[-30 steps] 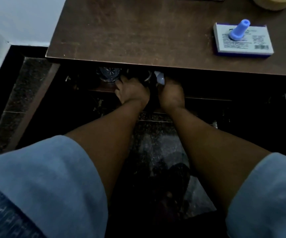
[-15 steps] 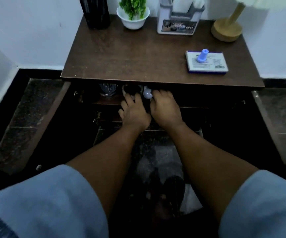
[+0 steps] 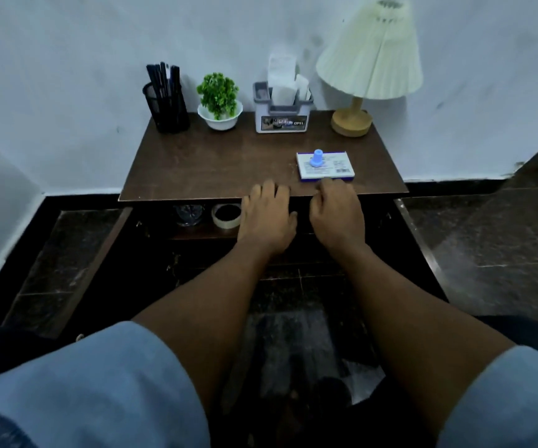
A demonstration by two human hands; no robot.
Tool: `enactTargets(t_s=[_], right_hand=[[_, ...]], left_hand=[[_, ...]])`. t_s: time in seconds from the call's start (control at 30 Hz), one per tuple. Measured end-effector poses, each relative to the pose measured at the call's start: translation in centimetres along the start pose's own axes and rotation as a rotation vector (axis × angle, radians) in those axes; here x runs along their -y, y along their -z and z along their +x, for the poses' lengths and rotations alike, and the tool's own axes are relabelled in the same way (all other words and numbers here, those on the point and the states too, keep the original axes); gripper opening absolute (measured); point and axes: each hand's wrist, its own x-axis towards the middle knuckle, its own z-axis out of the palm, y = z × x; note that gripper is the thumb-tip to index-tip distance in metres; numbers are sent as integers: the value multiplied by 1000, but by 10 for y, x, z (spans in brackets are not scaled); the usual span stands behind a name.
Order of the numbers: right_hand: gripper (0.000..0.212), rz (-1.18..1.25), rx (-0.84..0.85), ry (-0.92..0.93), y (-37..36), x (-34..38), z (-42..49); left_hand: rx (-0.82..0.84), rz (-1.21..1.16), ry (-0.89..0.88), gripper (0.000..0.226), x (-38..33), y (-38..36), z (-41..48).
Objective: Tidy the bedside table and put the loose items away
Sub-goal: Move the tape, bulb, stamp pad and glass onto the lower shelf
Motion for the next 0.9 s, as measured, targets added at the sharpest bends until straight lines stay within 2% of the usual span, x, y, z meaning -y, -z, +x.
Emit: enactTargets(t_s=[0.07, 0.2, 0.37, 0.47, 0.57, 0.67, 0.8, 0.9], right_hand=[[15, -61, -43, 20, 7, -9, 11], [23, -89, -24, 40, 10, -25, 39], [34, 99, -19, 77, 1, -28, 76], [44, 161, 116, 38, -10, -26, 92], [37, 36, 209, 14, -22, -28, 96], [20, 129, 70, -69, -25, -29, 94], [17, 443, -229, -329, -17, -35, 81], [20, 492, -240, -383, -12, -37, 61]], left_hand=[[21, 16, -32, 53, -2, 0, 12], [52, 30, -114, 66, -7, -8, 35], [123, -13, -152, 76, -7, -20, 68], [221, -24, -173, 85, 1, -28, 87], [213, -68, -116, 88, 6, -32, 103], [268, -73, -76, 91, 7, -30, 120], [355, -80, -110, 86, 8, -24, 132], [312, -29, -115, 82, 1, -20, 132]])
